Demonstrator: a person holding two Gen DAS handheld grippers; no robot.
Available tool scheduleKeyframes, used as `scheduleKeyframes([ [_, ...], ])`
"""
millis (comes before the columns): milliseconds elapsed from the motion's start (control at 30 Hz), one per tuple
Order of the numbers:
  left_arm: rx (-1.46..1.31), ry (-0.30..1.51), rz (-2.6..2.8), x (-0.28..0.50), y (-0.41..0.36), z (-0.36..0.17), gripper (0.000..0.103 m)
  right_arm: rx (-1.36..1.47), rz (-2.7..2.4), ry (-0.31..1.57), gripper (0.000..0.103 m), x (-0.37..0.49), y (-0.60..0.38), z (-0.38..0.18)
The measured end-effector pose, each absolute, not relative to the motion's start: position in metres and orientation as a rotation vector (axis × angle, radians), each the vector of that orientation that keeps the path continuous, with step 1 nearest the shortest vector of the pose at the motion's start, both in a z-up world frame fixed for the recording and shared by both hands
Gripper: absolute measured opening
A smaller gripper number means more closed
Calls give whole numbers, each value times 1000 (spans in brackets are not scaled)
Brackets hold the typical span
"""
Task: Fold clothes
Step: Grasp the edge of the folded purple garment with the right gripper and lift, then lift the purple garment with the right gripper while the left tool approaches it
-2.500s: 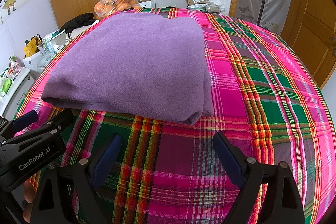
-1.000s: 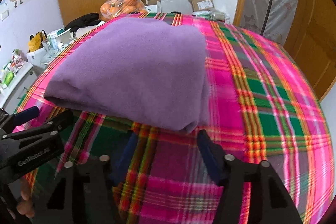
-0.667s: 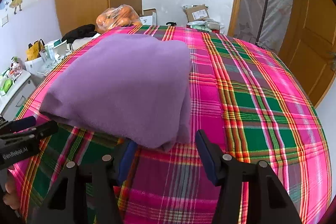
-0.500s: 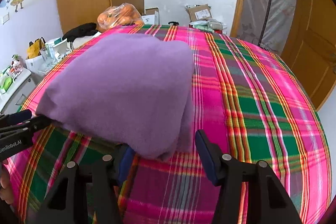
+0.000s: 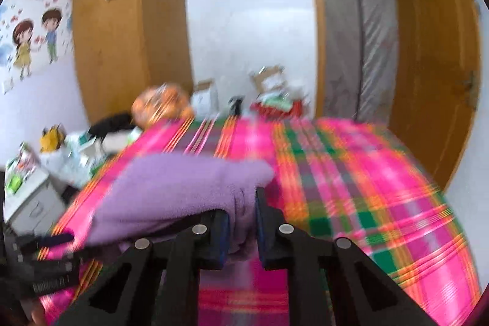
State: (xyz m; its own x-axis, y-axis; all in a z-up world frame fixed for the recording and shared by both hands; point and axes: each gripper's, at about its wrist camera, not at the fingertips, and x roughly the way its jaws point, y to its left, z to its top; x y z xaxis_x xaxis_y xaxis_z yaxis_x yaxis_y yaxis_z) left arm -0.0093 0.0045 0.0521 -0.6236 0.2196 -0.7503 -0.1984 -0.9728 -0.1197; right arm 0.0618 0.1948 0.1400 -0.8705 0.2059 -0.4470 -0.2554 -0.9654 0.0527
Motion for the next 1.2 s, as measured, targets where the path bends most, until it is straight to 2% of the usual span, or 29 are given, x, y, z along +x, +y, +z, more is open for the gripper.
scheduleKeyframes([
  [267, -1190, -2, 2556, 3, 31, 58, 68, -505, 2616, 256, 15, 96, 260, 162],
  [567, -1223, 31, 2508, 8, 43, 52, 68, -495, 2558, 292, 15, 104, 287, 163],
  [900, -1229, 62, 2473, 15, 55, 51, 68, -330, 2426, 251, 15, 135, 314, 194],
  [1200, -1222, 64, 2464, 21, 58, 53, 68, -423, 2775, 296, 15, 110, 281, 190],
])
